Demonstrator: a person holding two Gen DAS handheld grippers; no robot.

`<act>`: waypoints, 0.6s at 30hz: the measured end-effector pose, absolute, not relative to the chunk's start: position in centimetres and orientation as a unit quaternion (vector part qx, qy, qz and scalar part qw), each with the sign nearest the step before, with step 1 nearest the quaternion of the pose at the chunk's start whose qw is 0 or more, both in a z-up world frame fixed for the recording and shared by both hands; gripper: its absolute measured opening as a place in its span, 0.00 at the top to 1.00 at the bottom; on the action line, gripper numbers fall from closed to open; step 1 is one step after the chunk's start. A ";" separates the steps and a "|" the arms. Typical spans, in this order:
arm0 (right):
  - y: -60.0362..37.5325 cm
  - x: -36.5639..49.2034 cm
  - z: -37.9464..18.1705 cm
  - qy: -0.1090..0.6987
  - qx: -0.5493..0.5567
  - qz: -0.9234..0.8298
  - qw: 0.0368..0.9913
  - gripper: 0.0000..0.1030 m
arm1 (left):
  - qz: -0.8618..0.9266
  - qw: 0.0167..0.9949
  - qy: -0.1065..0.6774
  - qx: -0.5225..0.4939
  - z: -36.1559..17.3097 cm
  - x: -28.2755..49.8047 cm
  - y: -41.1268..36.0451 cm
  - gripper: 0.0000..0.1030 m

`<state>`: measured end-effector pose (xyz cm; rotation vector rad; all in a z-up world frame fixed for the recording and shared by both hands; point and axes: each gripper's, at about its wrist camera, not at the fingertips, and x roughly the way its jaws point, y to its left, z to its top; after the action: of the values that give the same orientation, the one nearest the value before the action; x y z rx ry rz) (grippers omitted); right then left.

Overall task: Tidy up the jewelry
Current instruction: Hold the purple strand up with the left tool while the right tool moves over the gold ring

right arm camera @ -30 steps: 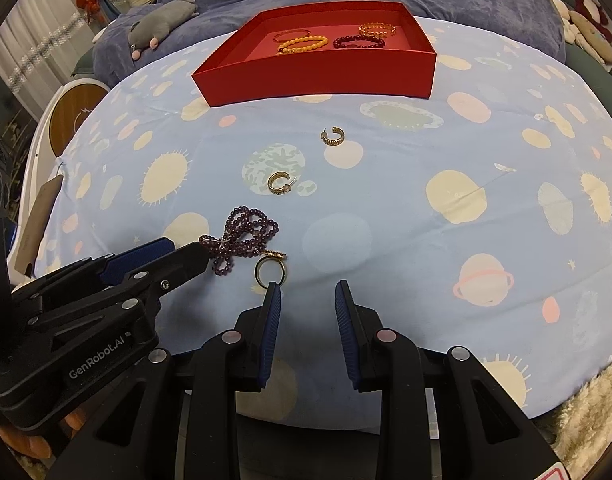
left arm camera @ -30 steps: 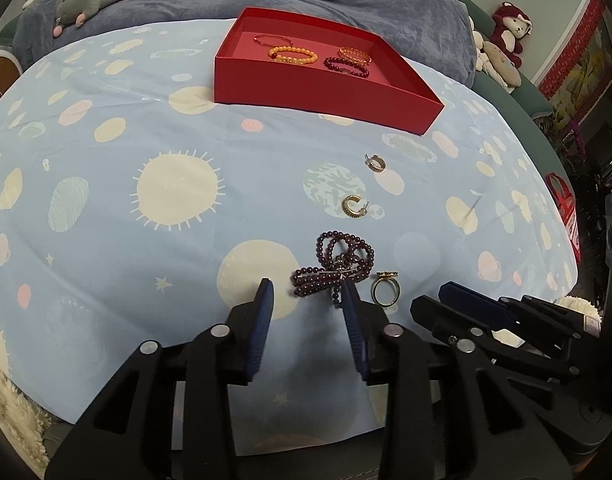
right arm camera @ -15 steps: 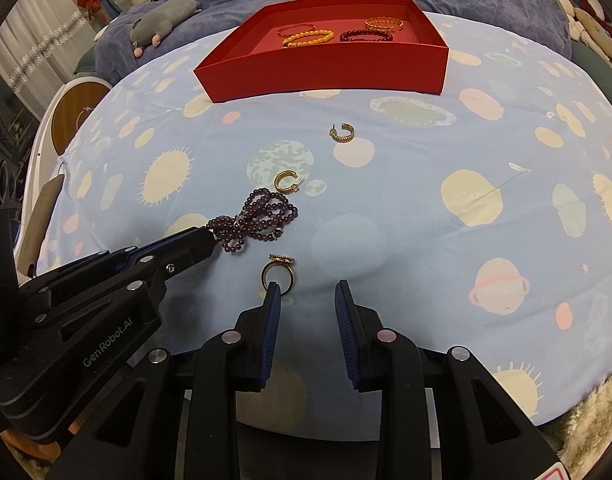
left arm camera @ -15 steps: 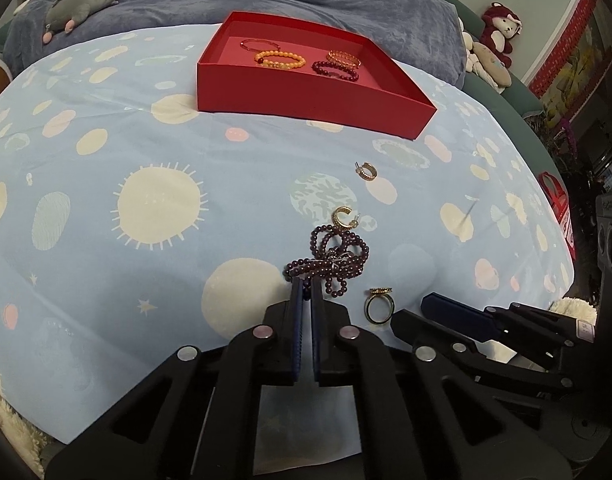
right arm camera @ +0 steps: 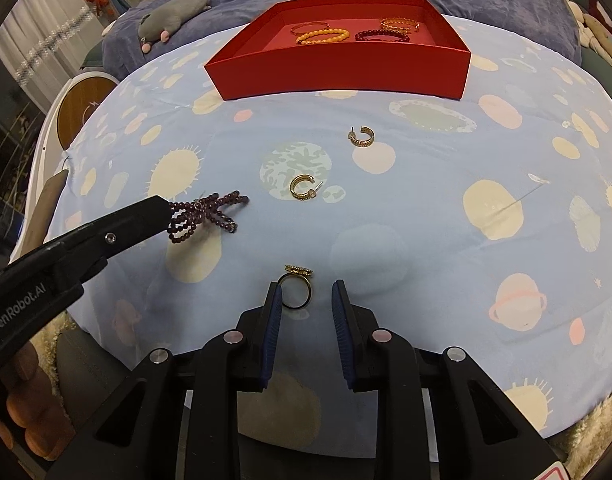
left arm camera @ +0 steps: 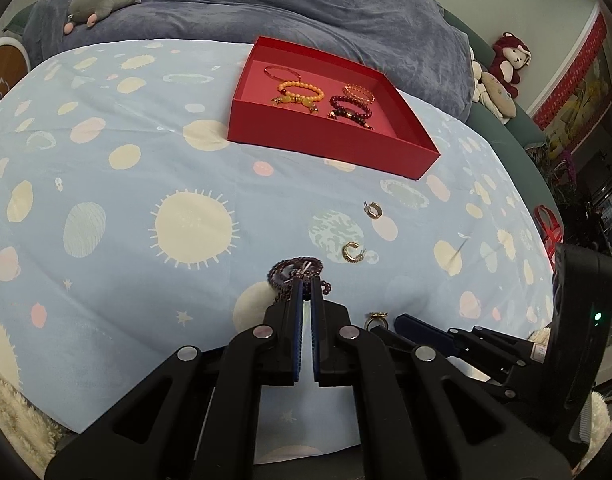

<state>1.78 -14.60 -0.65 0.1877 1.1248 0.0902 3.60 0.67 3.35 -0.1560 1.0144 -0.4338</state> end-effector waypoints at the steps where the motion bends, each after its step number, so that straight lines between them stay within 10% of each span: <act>1: -14.5 1.8 -0.7 0.532 0.086 0.043 0.841 0.84 | -0.206 0.849 0.481 -0.078 3.5 3.7 0.7 0.97; 18: -15.7 1.1 0.6 0.519 0.092 0.034 0.849 1.00 | -0.159 0.846 0.497 -0.112 2.7 4.6 3.2 0.97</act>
<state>1.12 -15.70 0.55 0.1940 1.0938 0.0708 4.58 3.17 2.73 -0.2356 1.0482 -0.3345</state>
